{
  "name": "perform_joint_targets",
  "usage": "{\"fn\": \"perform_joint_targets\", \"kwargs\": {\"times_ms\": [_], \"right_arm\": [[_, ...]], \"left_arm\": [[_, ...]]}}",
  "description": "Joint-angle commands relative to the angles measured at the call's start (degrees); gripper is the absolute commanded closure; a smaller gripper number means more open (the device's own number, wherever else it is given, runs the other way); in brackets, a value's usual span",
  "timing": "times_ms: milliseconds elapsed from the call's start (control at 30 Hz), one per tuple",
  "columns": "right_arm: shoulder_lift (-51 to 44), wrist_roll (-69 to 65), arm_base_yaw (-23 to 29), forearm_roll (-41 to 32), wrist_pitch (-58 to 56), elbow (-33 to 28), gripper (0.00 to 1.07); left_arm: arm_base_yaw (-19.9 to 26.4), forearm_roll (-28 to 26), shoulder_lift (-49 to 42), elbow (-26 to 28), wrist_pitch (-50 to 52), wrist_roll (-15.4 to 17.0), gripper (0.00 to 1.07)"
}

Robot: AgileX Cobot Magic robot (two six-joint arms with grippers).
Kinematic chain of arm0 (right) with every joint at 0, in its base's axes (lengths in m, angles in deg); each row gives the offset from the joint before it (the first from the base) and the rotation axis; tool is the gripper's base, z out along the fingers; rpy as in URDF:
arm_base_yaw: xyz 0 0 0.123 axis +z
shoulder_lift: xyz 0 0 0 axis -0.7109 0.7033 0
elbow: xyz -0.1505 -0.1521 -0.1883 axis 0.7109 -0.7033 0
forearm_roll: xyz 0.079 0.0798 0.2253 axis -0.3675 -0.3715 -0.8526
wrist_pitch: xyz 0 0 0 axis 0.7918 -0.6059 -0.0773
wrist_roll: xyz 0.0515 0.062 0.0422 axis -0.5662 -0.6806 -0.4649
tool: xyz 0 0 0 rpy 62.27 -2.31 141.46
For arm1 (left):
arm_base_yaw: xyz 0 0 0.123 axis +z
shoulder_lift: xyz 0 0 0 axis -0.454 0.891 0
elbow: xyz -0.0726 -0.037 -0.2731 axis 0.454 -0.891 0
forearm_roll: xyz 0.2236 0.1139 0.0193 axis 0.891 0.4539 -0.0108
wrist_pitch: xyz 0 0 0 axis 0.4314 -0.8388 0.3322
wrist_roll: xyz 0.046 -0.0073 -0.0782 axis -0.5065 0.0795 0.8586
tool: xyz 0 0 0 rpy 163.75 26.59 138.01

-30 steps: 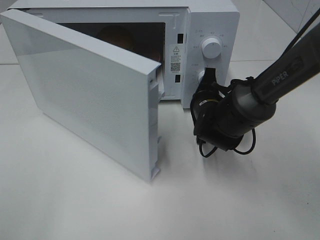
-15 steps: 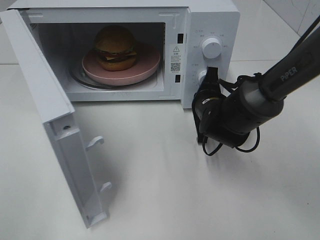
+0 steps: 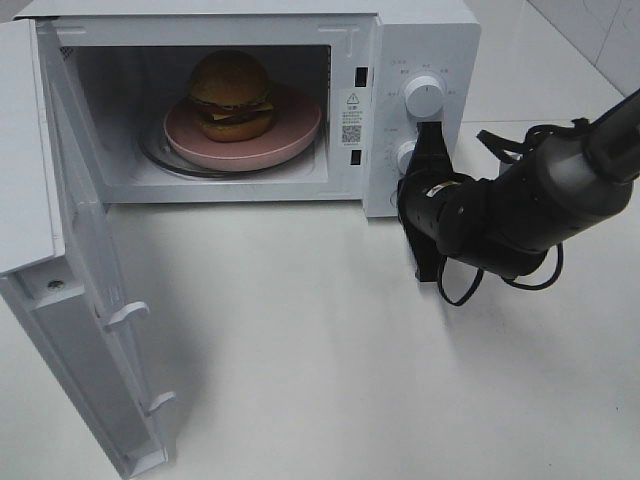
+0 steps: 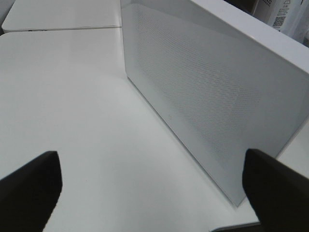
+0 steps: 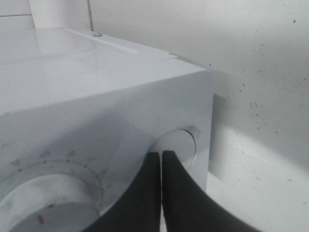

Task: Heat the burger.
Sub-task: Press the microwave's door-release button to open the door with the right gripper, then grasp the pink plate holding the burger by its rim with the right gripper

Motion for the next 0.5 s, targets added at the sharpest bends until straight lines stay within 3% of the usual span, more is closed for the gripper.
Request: {"fn": "perform_joint_targets", "kwargs": {"times_ms": [33, 367, 500], "right_arm": [[-1.89, 3.44, -0.46, 1.43, -2.86, -0.86, 1.07], [-7.96, 20.28, -0.46, 4.81, -12.26, -4.53, 1.07], [-11.29, 33.17, -0.63, 4.87, -19.37, -4.53, 1.07]], "left_arm": [[0.11, -0.11, -1.09, -0.11, 0.63, 0.34, 0.13], [0.11, -0.11, -1.09, -0.11, 0.63, 0.34, 0.13], [0.11, -0.11, -1.09, -0.11, 0.63, 0.34, 0.13]]}}
